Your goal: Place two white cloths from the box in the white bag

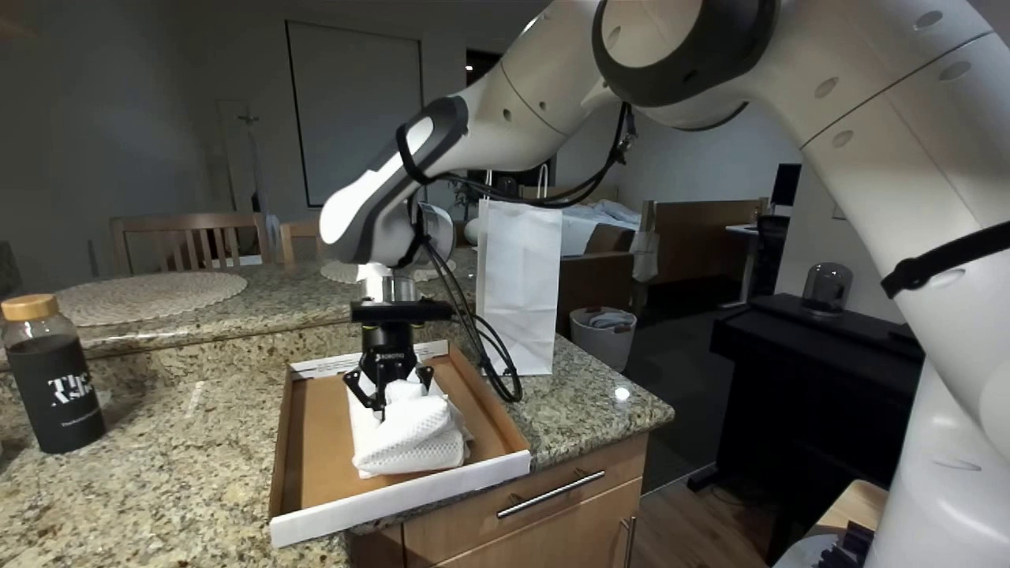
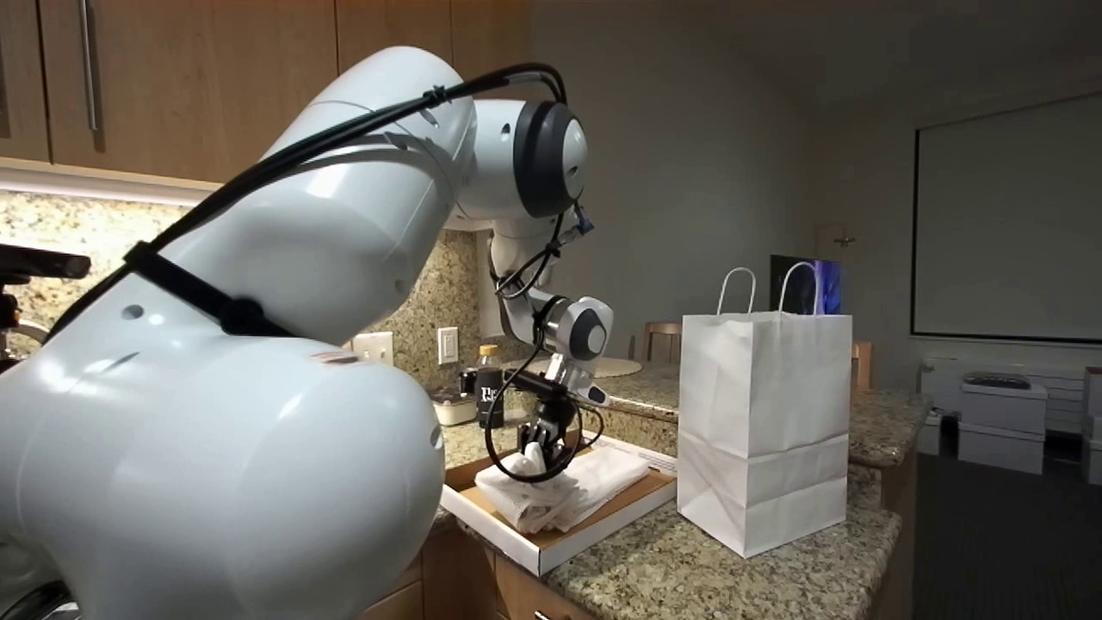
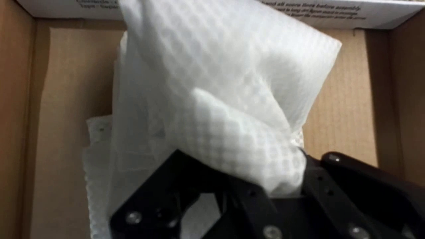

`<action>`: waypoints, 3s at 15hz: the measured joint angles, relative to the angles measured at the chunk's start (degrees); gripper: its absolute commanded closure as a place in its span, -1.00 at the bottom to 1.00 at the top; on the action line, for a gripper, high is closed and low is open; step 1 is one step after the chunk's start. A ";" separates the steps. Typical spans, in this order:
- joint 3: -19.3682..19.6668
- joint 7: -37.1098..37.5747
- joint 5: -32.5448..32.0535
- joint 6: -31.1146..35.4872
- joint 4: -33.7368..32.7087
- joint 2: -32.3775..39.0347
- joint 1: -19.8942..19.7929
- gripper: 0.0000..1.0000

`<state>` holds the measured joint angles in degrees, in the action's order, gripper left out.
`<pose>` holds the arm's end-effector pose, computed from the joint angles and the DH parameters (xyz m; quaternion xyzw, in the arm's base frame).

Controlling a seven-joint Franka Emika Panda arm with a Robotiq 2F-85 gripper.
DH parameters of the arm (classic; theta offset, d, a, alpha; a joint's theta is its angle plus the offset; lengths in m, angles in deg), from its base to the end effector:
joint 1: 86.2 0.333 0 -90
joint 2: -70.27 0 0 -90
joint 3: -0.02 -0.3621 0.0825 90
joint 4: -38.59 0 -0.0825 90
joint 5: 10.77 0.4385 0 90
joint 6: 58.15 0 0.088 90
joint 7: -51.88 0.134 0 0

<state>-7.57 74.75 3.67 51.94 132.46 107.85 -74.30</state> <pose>0.6601 0.2507 0.1920 -0.9668 0.0985 0.2240 0.0739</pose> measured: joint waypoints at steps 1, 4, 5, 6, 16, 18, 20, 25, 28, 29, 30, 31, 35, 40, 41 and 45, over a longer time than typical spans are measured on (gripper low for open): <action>-0.02 -0.46 1.01 -0.80 -0.12 -0.02 -0.54 0.83; -0.04 -1.80 3.56 -2.82 -0.74 -0.52 -1.93 0.82; -0.03 -2.22 4.11 -3.00 -0.81 -1.11 -2.23 0.83; -0.04 -2.44 4.42 -3.15 -0.82 -1.96 -2.43 0.83; -0.46 -2.41 4.50 -4.32 0.94 -21.14 -1.93 0.83; -0.41 -2.07 4.92 -2.23 2.02 -25.46 -1.94 0.83; -0.27 -0.56 5.74 1.35 3.26 -29.87 -1.95 0.85; 0.66 4.97 5.78 10.34 4.41 -38.01 -2.27 0.85; 1.88 6.33 5.64 15.65 4.72 -41.59 -3.71 0.84; 2.46 6.96 4.96 16.95 4.72 -42.63 -4.57 0.85; 3.13 7.14 4.21 17.14 4.72 -43.58 -5.58 0.86; 3.96 7.14 3.30 16.11 4.64 -44.34 -6.73 0.86; 9.23 7.13 0.64 1.16 1.56 -44.95 -11.80 0.86; 14.48 4.89 -0.22 -20.75 -9.24 -37.99 -16.90 0.86; 14.86 3.92 -0.21 -23.31 -11.71 -35.77 -17.22 0.86; 14.55 -0.18 0.48 -27.93 -22.47 -25.87 -17.33 0.86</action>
<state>6.98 74.58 4.15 24.01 109.99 81.97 -91.63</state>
